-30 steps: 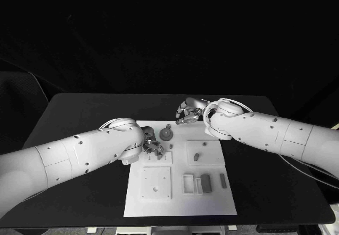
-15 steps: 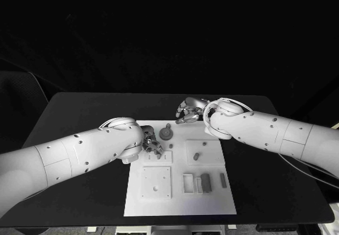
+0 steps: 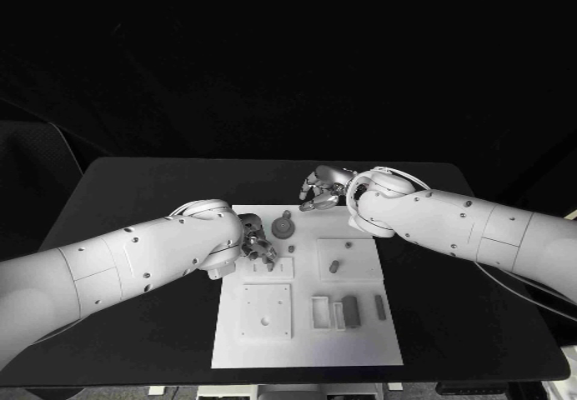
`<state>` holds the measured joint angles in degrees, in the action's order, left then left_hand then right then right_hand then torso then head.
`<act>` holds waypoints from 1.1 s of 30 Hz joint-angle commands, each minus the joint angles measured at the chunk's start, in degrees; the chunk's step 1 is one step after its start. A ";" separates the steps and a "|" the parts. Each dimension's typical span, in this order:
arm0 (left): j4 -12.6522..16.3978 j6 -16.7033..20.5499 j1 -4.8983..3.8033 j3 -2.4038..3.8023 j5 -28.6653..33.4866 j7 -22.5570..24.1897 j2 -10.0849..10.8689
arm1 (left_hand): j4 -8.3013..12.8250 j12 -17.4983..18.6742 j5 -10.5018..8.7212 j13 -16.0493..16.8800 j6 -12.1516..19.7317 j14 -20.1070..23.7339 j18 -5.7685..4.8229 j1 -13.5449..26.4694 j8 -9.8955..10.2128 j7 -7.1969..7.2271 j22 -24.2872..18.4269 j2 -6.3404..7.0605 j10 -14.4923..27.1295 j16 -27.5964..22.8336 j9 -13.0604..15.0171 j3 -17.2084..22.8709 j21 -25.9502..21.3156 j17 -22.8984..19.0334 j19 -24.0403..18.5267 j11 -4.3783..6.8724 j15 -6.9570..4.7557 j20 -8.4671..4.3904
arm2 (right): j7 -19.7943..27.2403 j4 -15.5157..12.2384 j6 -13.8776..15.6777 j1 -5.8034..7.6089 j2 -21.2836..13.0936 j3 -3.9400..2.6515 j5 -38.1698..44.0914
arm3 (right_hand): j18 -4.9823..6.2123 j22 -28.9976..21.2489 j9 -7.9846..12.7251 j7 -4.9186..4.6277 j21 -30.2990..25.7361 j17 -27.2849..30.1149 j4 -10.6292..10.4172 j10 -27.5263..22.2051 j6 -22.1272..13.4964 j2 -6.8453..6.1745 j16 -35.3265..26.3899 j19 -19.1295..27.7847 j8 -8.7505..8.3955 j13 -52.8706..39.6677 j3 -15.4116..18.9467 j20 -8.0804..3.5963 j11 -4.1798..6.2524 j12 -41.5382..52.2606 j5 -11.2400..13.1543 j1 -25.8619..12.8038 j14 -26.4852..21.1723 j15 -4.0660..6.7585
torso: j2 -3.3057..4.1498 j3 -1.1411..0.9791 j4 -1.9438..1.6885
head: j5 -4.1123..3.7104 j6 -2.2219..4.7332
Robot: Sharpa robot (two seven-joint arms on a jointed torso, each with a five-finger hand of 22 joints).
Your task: Assemble the parts on the task board
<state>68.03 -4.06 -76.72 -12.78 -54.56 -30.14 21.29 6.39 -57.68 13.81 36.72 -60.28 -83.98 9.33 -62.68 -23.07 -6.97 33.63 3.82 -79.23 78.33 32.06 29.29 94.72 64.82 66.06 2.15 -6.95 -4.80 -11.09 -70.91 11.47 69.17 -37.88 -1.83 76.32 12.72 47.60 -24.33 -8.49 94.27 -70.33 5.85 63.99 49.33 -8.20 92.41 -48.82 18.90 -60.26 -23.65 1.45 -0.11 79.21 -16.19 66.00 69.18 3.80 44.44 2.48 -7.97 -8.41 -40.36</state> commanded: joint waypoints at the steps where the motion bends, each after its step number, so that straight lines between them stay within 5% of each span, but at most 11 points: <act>1: 0.34 -1.89 0.34 -0.19 1.60 0.38 -0.37 | 1.32 -0.25 0.19 -0.10 -1.21 -0.25 5.67 -2.17 0.40 -0.67 0.07 -1.36 -0.23 0.40 -0.09 1.65 6.34 -0.07 0.21 0.33 -0.29 -0.02 | 0.13 -0.05 -0.70 -0.01 0.04 -0.02 0.48 | 0.88 -0.10 0.08 -0.91 0.07 0.07 -0.23 0.16 0.35 0.18 0.22 0.30 0.10 0.10 -0.02 0.03 0.16 0.02 -0.32 -0.56 -0.05 0.25 | -0.02 0.00 -0.02 | 0.02 -0.01; 21: 0.51 -2.36 0.33 -0.21 2.25 -0.23 -0.15 | 1.44 -0.58 0.50 -0.52 -3.79 -0.65 5.67 -5.80 -0.01 -0.26 0.39 -0.89 -1.26 1.51 0.11 3.50 6.72 -0.08 0.42 0.56 -0.33 0.01 | 0.11 -0.12 -0.65 -0.01 -0.09 -0.02 0.45 | 0.86 -0.10 0.09 -0.91 0.11 0.07 -0.39 0.19 0.35 0.13 0.25 0.28 0.10 0.12 0.02 0.04 0.15 0.05 -0.33 -0.85 -0.02 0.24 | 0.00 0.07 -0.04 | -0.03 -0.23; 24: 0.47 -2.77 0.33 -0.21 1.97 -0.37 -0.17 | 0.54 -0.50 0.30 -0.81 -3.23 -0.61 5.65 -4.06 0.79 -0.56 0.58 0.76 -1.26 1.87 -0.17 1.86 6.88 -0.17 0.55 0.36 -0.25 0.20 | 0.11 -0.09 -0.63 -0.01 -0.09 -0.02 0.44 | 0.85 -0.11 0.10 -0.91 0.12 0.07 -0.43 0.20 0.35 0.12 0.26 0.27 0.10 0.12 0.03 0.04 0.15 0.06 -0.33 -0.91 -0.01 0.24 | 0.02 0.06 -0.03 | -0.03 -0.30; 33: 0.18 -1.39 0.34 -0.21 2.00 -0.09 -0.08 | -2.94 -0.56 0.30 -1.58 -2.40 -0.18 5.67 5.16 2.82 -0.85 0.62 2.28 -0.84 2.18 -1.02 -3.96 6.41 -1.07 0.41 0.16 -0.19 0.51 | 0.13 -0.05 -0.73 -0.01 -0.09 -0.02 0.44 | 0.85 -0.11 0.10 -0.91 0.13 0.09 -0.48 0.21 0.35 0.11 0.27 0.26 0.10 0.13 0.03 0.04 0.15 0.06 -0.33 -1.00 -0.02 0.24 | 0.01 0.06 0.01 | -0.01 -0.32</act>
<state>68.02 -4.36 -76.63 -12.89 -53.30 -30.45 21.41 3.56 -57.91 14.46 35.16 -61.84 -84.16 9.86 -59.08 -20.41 -6.66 34.26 5.42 -80.28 80.28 31.03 25.73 94.72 63.77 66.25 2.36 -6.95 -4.59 -11.11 -70.93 11.45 69.17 -37.97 -1.83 76.31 12.45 47.55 -24.28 -8.58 94.27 -70.31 5.68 63.98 49.23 -8.22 92.41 -48.82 18.91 -60.20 -23.48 1.44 -0.12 79.21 -16.19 65.53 69.30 3.68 44.44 2.54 -8.00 -8.44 -40.69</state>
